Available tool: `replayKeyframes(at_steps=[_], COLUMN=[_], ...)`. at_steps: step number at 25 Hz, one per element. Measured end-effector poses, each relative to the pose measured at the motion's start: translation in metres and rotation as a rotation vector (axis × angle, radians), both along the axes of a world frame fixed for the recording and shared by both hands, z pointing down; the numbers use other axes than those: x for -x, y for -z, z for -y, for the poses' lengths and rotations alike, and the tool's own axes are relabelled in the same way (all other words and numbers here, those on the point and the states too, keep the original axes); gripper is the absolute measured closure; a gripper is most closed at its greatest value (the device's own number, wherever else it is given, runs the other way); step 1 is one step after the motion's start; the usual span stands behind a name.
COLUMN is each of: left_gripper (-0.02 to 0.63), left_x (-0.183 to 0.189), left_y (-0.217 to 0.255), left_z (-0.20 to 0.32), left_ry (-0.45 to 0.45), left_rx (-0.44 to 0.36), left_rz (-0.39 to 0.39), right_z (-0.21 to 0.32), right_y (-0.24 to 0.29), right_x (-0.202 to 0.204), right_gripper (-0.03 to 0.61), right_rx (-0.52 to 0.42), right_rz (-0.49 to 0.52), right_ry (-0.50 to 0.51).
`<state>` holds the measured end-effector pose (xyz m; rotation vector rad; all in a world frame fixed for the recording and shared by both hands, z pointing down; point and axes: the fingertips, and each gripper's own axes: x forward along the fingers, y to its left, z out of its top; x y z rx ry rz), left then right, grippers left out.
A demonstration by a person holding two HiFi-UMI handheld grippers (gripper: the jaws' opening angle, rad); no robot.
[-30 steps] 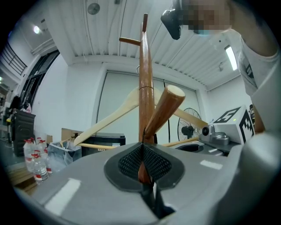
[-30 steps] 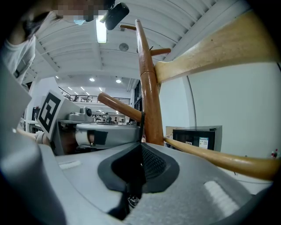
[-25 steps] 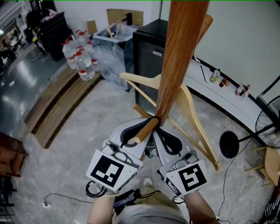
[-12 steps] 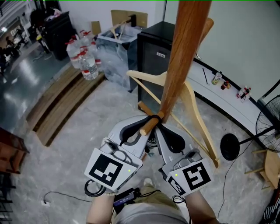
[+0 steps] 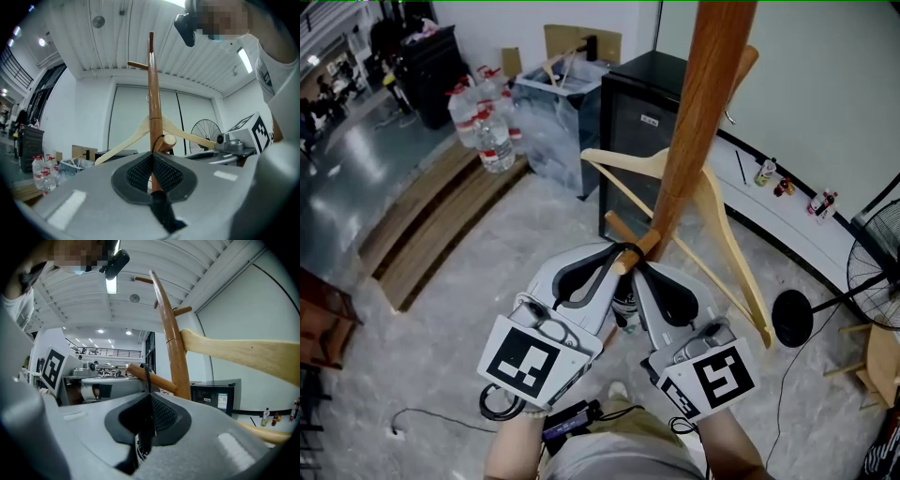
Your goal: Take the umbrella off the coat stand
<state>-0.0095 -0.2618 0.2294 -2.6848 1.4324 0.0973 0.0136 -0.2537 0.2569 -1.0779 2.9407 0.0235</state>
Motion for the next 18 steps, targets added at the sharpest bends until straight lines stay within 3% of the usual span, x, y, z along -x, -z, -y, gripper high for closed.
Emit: replayKeyframes(at_steps=[18], left_gripper=[0.595], left_x=[0.020], left_y=[0.019], left_z=[-0.038], left_ry=[0.017], left_rx=[-0.054], left_rz=[-0.006], right_z=[-0.037], right_y=[0.018], right_x=[0.021], right_gripper=[0.577], right_rx=[-0.045], right_rz=[-0.005], right_ry=[0.037])
